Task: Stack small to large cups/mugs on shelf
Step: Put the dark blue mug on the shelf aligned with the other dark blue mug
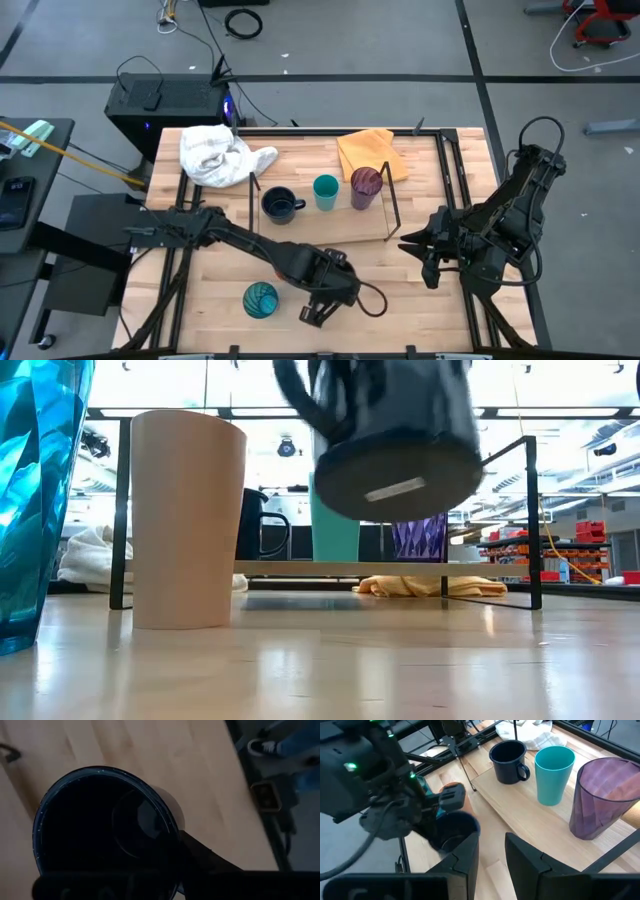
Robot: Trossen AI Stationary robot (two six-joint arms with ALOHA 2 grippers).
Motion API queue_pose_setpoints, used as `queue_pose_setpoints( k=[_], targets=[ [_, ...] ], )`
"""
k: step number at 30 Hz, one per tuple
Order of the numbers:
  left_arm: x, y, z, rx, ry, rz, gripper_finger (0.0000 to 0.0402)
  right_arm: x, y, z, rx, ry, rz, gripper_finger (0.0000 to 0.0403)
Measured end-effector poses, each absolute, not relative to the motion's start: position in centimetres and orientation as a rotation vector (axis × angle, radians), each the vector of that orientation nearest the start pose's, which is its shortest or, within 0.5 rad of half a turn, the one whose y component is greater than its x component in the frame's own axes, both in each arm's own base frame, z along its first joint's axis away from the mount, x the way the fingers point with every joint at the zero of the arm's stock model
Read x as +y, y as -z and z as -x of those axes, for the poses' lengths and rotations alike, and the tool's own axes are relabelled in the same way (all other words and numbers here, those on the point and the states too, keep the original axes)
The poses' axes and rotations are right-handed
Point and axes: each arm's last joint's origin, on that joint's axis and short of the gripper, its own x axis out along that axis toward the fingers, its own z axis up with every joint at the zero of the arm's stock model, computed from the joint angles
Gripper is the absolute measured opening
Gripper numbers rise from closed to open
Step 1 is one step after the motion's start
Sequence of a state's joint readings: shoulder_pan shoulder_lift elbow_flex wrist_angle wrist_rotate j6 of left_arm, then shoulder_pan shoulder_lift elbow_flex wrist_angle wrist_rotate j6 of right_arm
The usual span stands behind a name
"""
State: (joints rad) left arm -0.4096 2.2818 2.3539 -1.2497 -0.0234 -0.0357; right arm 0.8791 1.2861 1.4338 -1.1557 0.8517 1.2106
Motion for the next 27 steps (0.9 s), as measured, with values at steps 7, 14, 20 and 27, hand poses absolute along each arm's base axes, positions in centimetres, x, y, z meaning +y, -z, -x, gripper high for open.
queue_pose_setpoints(
  k=[7,14,20,27],
  targets=[
    [-16.6,-28.9,-43.1,1.237,0.284,-0.279,0.0027,16.0,-37.9,-16.0,0.544,0.346,-0.394,0.0103],
    [-14.5,-29.8,-43.1,1.240,0.226,-0.310,0.0027,15.9,-37.8,-16.0,0.547,0.348,-0.389,0.0103],
    [-11.5,-33.0,-42.8,1.136,0.148,-0.262,0.0027,15.9,-37.8,-16.0,0.547,0.347,-0.385,0.0103],
    [-9.8,-37.6,-42.0,0.915,0.095,-0.157,0.0027,15.9,-37.8,-16.0,0.545,0.354,-0.381,0.0103]
  ],
)
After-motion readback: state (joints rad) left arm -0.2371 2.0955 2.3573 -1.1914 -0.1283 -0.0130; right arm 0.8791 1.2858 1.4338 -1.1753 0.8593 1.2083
